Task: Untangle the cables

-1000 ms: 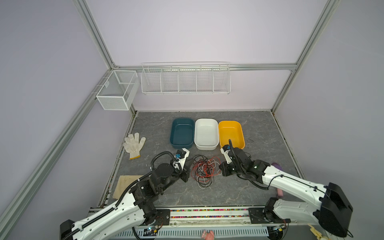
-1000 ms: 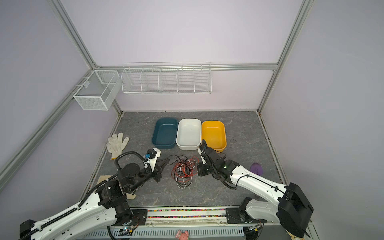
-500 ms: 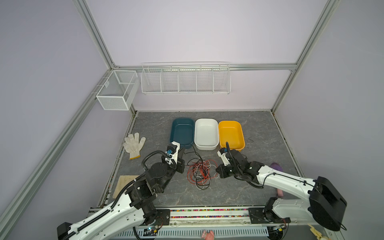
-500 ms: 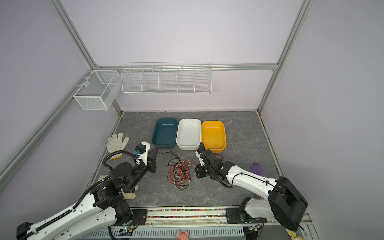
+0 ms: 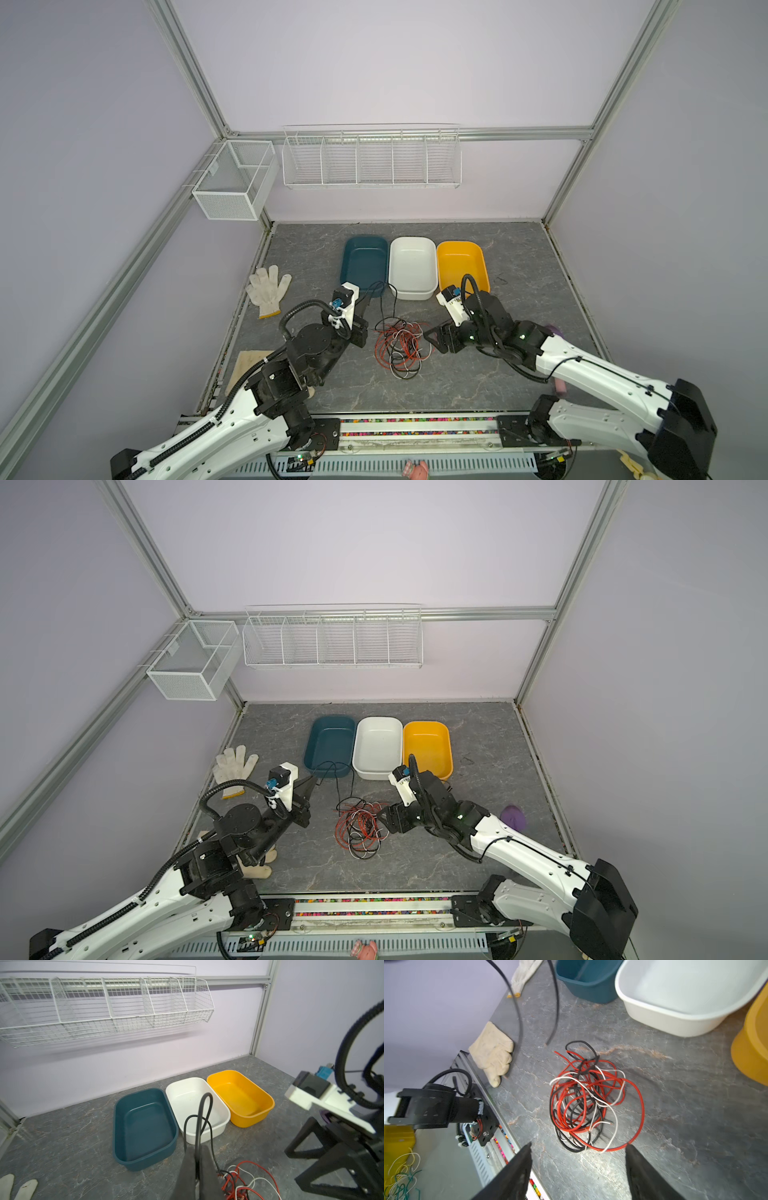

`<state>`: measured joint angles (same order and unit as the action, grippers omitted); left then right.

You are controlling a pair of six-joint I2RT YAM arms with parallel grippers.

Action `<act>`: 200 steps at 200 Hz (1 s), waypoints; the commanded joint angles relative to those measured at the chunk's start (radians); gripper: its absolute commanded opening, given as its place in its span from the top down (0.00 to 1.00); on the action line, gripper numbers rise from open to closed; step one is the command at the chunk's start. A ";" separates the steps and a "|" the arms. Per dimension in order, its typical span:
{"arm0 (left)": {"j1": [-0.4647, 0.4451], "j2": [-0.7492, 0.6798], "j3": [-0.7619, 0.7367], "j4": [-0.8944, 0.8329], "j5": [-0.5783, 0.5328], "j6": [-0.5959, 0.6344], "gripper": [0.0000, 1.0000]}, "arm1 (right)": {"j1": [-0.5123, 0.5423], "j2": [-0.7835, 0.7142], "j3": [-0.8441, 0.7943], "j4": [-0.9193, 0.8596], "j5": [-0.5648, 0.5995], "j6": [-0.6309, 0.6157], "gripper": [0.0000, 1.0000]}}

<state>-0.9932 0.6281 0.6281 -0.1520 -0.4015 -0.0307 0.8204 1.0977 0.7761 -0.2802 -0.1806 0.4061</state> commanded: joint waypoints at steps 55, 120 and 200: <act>0.004 0.096 0.097 -0.138 0.270 -0.008 1.00 | 0.018 -0.024 0.151 0.086 -0.082 -0.057 0.22; 0.004 0.095 0.093 -0.137 0.362 -0.006 1.00 | 0.026 0.063 0.180 0.166 -0.092 -0.110 0.27; 0.004 0.115 0.096 -0.137 0.360 -0.011 1.00 | 0.032 0.136 0.183 0.201 -0.042 -0.133 0.82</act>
<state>-0.9932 0.7403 0.6922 -0.2764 -0.0437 -0.0418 0.8482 1.2331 0.9459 -0.1131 -0.2523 0.2909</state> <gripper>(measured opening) 0.049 0.266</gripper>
